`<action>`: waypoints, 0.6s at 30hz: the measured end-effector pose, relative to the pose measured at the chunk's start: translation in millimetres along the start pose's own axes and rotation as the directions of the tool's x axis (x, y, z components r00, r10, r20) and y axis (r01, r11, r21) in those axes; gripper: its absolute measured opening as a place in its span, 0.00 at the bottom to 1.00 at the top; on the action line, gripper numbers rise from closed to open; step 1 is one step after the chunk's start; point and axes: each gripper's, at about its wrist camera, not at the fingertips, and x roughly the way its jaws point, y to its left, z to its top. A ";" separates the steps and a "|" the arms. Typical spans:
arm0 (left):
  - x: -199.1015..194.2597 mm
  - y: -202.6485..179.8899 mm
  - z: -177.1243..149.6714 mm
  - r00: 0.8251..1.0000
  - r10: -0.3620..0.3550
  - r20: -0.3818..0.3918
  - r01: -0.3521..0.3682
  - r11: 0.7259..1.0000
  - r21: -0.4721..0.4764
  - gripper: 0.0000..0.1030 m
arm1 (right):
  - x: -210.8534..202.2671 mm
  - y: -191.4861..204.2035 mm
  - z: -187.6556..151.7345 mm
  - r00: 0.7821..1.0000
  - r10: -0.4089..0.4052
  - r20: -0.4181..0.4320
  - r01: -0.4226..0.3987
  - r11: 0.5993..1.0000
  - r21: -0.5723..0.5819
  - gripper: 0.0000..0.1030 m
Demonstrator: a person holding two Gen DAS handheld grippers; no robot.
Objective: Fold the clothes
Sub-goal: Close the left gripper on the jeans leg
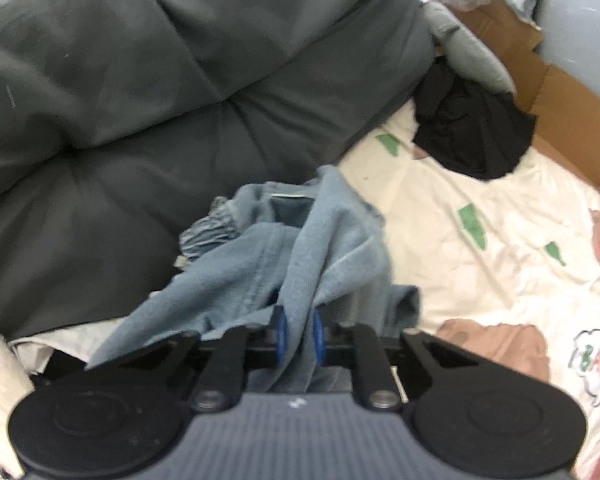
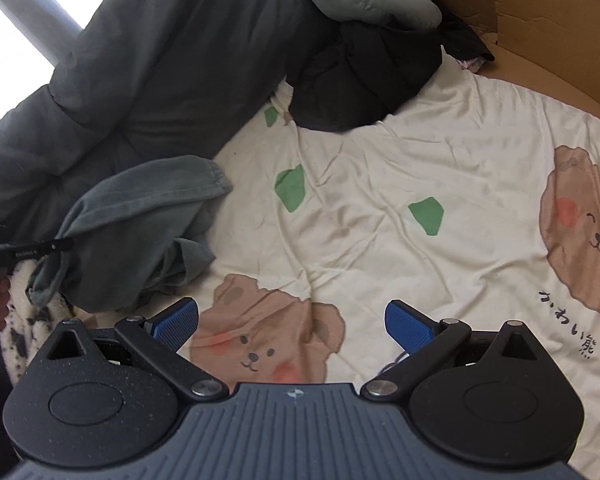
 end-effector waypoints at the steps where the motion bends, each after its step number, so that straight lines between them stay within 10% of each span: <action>1: -2.3 -4.6 -0.1 1.000 -0.019 0.002 0.019 1.000 -0.004 0.10 | -0.7 1.6 0.8 1.000 0.008 0.000 -0.008 1.000 0.003 0.99; 18: -19.5 -98.7 -2.5 0.962 -0.271 0.030 0.272 0.961 -0.039 0.07 | 10.6 35.9 13.1 0.978 0.207 -0.015 -0.206 0.977 0.048 1.00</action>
